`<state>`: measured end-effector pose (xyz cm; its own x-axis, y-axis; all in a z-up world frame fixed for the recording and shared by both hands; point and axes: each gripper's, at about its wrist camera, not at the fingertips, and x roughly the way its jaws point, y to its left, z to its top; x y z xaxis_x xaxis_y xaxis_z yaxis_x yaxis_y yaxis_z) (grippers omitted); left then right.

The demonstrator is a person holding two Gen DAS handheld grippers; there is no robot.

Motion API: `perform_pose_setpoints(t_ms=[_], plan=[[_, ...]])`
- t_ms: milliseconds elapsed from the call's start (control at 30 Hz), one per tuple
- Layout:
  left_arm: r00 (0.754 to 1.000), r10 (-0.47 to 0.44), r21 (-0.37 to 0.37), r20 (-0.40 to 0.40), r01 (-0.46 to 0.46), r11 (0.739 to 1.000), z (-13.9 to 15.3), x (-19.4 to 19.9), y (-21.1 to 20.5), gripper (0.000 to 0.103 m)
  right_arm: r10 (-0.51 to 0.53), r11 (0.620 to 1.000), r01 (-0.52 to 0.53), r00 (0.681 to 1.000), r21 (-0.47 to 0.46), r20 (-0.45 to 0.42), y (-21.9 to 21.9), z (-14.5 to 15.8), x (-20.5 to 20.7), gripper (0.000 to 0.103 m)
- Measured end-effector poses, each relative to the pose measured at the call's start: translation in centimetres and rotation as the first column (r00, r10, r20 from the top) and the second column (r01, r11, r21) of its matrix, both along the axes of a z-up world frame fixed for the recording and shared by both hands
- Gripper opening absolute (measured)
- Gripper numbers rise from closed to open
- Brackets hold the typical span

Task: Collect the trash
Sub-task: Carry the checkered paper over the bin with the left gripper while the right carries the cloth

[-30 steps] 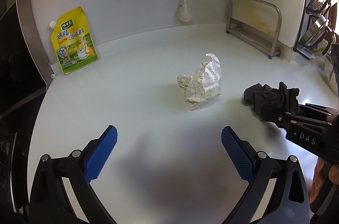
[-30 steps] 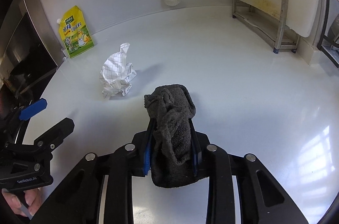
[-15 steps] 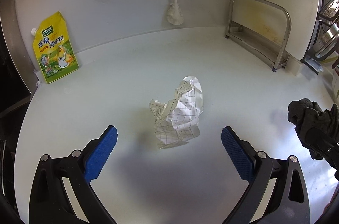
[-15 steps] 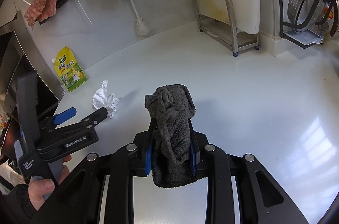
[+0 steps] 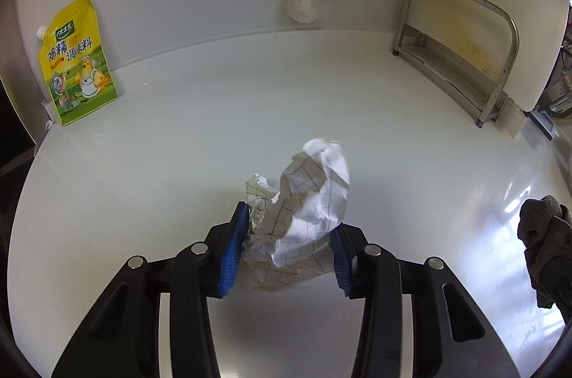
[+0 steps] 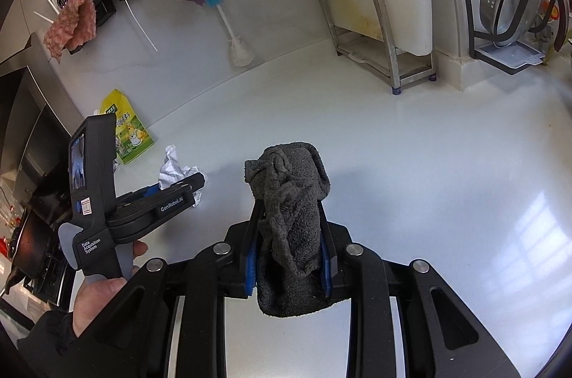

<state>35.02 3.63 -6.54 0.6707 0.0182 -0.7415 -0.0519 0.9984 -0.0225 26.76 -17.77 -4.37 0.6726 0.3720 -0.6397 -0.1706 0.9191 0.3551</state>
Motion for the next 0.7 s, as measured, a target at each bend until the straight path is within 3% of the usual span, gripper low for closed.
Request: perform_pose_setpoints(t_ms=[300, 467, 700], plan=[[0.995, -0.066, 0.009, 0.077, 0.065, 0.998, 2.5, -9.2, 0.2, 0.040, 0.008, 0.999, -0.008, 1.000, -0.036, 0.008, -0.4, -0.4, -5.3, 0.025], [0.981, -0.131, 0.071, 0.142, 0.122, 0.990, 4.5, -16.6, -1.4, 0.040, -0.014, 1.000, 0.014, 1.000, -0.025, 0.021, -1.4, 0.1, -11.8, 0.025], [0.953, -0.240, 0.074, 0.182, 0.230, 0.970, 5.6, -26.9, -4.6, 0.040, -0.096, 0.995, 0.095, 0.995, 0.023, 0.030, -2.6, 0.2, -22.4, 0.025]])
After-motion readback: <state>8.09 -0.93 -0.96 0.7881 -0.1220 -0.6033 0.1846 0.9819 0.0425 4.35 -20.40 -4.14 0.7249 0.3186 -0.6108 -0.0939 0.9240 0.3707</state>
